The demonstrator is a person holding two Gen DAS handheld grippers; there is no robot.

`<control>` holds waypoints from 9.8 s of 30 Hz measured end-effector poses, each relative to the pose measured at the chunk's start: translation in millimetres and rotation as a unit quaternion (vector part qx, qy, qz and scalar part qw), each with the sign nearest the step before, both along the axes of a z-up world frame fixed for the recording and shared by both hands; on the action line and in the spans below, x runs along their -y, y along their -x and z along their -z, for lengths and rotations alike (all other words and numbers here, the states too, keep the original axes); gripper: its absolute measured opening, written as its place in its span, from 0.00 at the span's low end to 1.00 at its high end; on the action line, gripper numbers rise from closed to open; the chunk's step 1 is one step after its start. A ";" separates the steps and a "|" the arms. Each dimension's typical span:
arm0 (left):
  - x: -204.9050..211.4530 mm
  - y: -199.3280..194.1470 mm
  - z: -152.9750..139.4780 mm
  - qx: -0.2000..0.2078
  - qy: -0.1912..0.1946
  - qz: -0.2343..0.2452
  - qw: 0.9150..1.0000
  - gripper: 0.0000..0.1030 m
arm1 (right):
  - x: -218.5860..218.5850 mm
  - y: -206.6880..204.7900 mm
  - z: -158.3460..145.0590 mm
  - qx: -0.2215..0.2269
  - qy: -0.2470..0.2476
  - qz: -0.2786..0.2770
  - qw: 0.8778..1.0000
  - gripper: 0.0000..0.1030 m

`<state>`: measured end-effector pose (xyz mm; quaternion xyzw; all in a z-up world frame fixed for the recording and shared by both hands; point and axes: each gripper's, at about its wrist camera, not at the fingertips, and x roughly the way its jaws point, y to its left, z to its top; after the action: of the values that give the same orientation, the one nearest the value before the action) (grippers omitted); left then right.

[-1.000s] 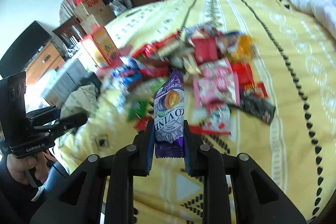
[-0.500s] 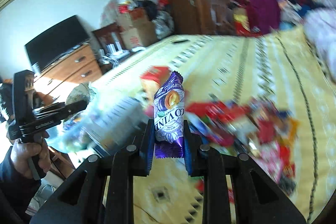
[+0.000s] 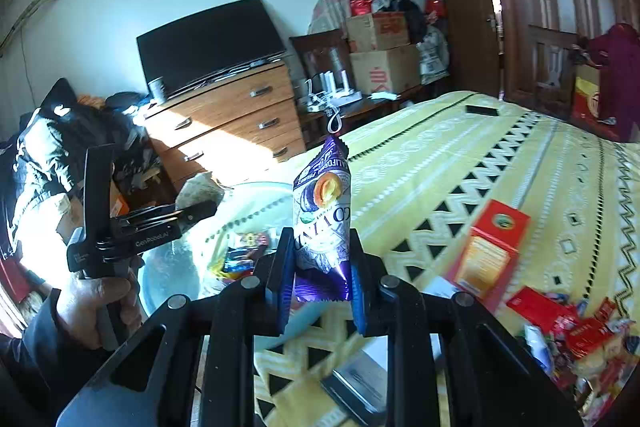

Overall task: Organize snacks
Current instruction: 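Carry the purple packet and clear seed bag over the glass bowl, then open both tools to drop the two snacks into the bowl, then move both tools back toward the snack pile on the bed, then grasp the red wafer packet with the right tool while the left tool grasps the blue cookie packet, then carry the red packet and blue cookie packet over the glass bowl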

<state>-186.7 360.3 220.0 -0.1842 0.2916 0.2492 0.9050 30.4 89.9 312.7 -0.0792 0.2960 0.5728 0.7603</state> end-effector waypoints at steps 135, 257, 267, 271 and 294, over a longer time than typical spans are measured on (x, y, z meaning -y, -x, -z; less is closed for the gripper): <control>217.2 -96.2 13.4 -0.033 -0.093 0.119 0.988 1.00 | 135.0 -314.8 209.8 -0.085 0.248 0.131 0.956 0.54; 280.7 -110.2 53.4 -0.033 -0.020 0.288 0.957 0.53 | 372.4 -75.7 150.5 -0.065 0.095 0.311 0.943 0.53; 151.9 -55.3 -12.5 0.018 -0.044 0.136 0.990 0.53 | 233.9 -67.1 59.8 -0.004 0.044 0.194 0.980 0.53; 94.9 -25.2 -28.5 0.029 -0.051 0.065 0.996 0.53 | 148.6 -49.0 28.0 0.009 0.021 0.118 0.993 0.53; -31.3 -0.8 28.8 -0.041 0.022 -0.071 0.996 0.54 | -140.8 10.8 67.5 -0.076 0.109 -0.072 0.989 0.53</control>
<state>-185.9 391.6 191.2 -0.2138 0.3199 0.3132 0.8682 19.6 230.7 245.2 -0.1389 0.4067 0.5950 0.6791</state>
